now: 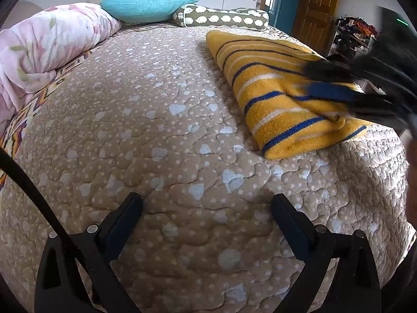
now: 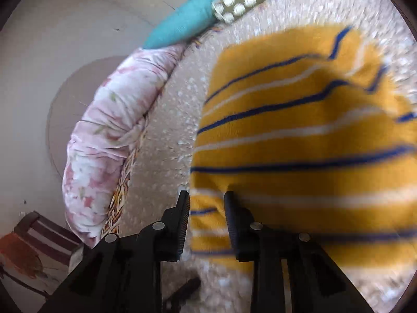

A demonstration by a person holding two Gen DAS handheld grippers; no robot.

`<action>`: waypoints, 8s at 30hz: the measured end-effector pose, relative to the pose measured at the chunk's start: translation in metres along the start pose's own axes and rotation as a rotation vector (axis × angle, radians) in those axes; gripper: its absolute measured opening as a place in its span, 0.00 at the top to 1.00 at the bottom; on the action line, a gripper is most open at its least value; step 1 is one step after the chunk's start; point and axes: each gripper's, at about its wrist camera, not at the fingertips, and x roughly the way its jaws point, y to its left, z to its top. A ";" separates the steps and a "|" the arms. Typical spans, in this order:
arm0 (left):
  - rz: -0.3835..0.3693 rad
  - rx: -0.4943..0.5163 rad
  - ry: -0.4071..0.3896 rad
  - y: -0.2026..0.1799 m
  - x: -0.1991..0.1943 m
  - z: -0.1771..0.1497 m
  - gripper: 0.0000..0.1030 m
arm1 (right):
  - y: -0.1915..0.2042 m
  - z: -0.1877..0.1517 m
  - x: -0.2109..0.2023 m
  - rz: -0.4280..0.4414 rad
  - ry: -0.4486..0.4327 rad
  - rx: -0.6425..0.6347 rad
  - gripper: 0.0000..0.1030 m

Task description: Fold small clothes

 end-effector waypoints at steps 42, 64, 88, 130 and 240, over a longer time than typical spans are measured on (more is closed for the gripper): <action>0.171 -0.062 0.019 -0.069 -0.018 -0.035 0.00 | -0.042 -0.147 -0.106 -0.714 -0.357 -0.138 0.42; 0.137 -0.063 -0.028 -0.060 -0.013 -0.043 0.00 | -0.034 -0.147 -0.084 -0.819 -0.330 -0.203 0.31; 0.122 -0.055 -0.063 -0.059 -0.017 -0.048 0.00 | -0.029 -0.154 -0.075 -0.903 -0.345 -0.209 0.24; 0.102 -0.056 -0.098 -0.058 -0.022 -0.052 0.00 | 0.032 0.023 0.003 -0.667 -0.053 -0.257 0.60; 0.307 0.068 -0.420 -0.125 -0.131 0.011 0.00 | -0.012 -0.103 -0.078 -0.553 -0.284 -0.194 0.20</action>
